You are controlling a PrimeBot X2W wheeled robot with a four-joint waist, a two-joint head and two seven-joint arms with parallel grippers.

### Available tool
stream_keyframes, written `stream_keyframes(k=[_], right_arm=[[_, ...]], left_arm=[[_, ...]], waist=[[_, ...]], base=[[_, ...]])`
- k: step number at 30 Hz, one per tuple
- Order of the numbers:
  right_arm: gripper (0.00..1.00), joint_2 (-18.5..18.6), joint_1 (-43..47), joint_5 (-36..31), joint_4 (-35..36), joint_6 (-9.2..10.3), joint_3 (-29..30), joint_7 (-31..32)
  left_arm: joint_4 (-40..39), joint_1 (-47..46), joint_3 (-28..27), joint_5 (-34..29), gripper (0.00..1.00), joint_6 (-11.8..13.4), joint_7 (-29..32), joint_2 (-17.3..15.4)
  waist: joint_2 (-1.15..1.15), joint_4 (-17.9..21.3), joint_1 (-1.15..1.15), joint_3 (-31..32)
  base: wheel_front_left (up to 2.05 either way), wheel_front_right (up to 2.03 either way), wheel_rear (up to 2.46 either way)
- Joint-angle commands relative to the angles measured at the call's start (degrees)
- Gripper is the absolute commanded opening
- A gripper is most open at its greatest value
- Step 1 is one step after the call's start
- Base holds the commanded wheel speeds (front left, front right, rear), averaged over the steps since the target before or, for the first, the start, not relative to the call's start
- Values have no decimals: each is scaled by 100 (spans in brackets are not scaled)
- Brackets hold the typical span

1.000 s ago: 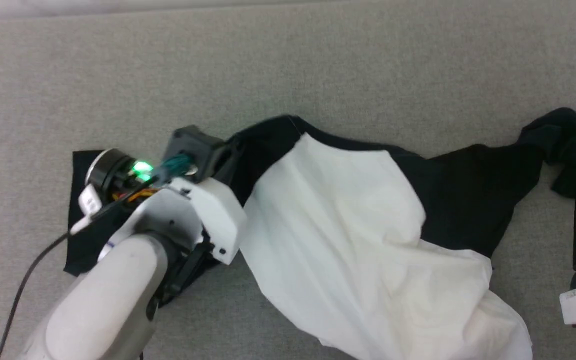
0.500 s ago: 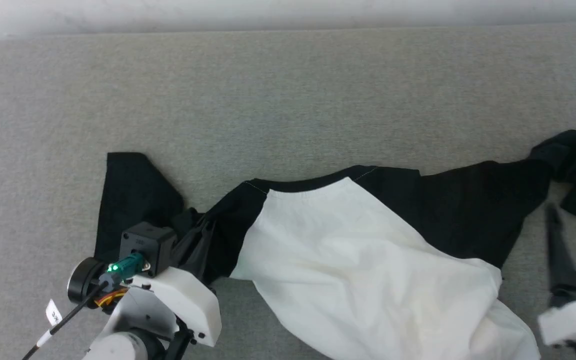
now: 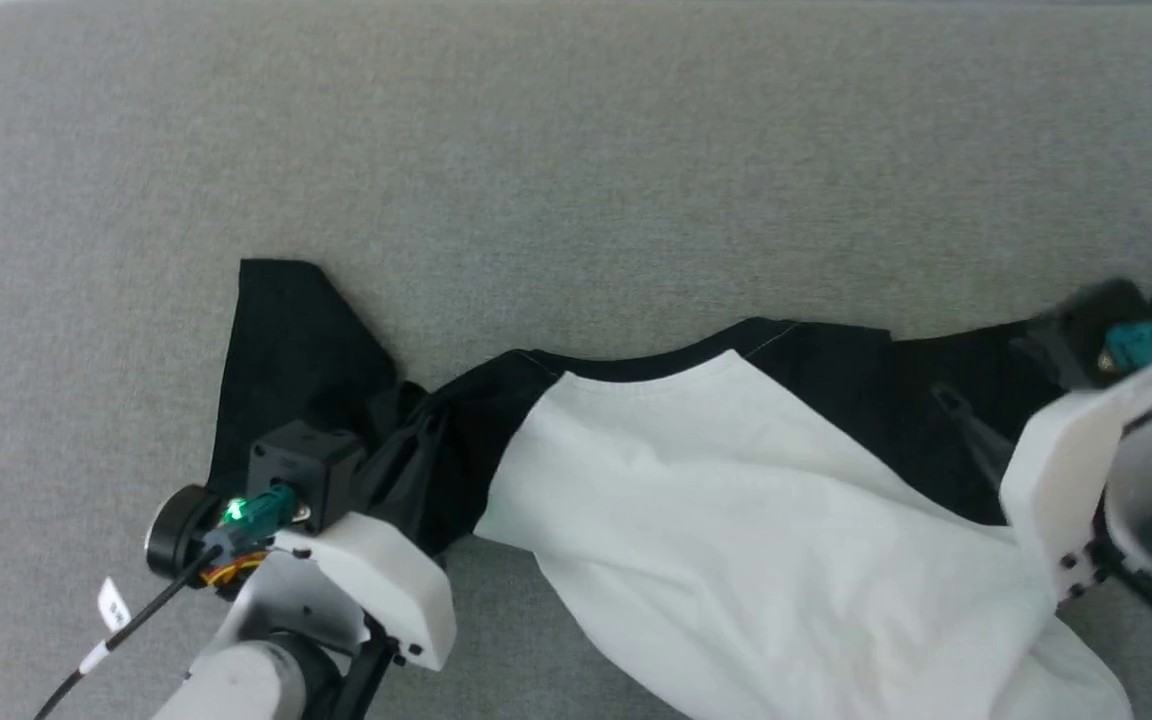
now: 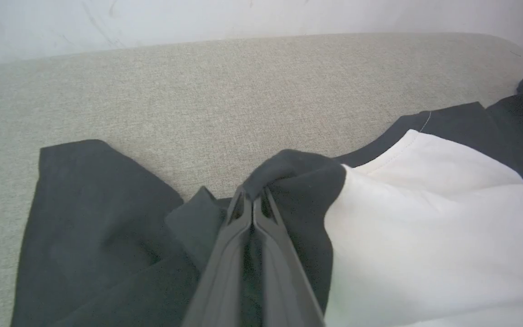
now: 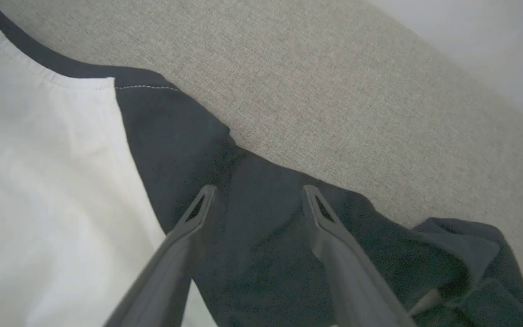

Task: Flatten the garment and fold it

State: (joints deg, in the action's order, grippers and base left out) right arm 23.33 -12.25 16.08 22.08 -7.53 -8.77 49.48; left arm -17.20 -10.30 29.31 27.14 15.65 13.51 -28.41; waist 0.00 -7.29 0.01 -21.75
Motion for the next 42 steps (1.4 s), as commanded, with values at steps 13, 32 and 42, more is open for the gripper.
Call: stream_keyframes(k=[13, 32, 42], right_arm=[[100, 1526, -1289, 1110, -624, 4, -1099, 749], [0, 456, -1286, 717, -1202, 4, -161, -820], [0, -480, -1389, 227, -682, 4, 628, -1729]], left_arm=[[157, -522, 213, -41, 0, -200, -156, 326], [205, -587, -143, 101, 0, -83, -669, 393], [-63, -1227, -476, -46, 0, -109, -703, 143]], waist=[[0, -475, -1, -733], [0, -60, -1, -17], [0, 380, -1, 1031]], base=[[0, 0, 0], [0, 0, 0], [0, 0, 0]])
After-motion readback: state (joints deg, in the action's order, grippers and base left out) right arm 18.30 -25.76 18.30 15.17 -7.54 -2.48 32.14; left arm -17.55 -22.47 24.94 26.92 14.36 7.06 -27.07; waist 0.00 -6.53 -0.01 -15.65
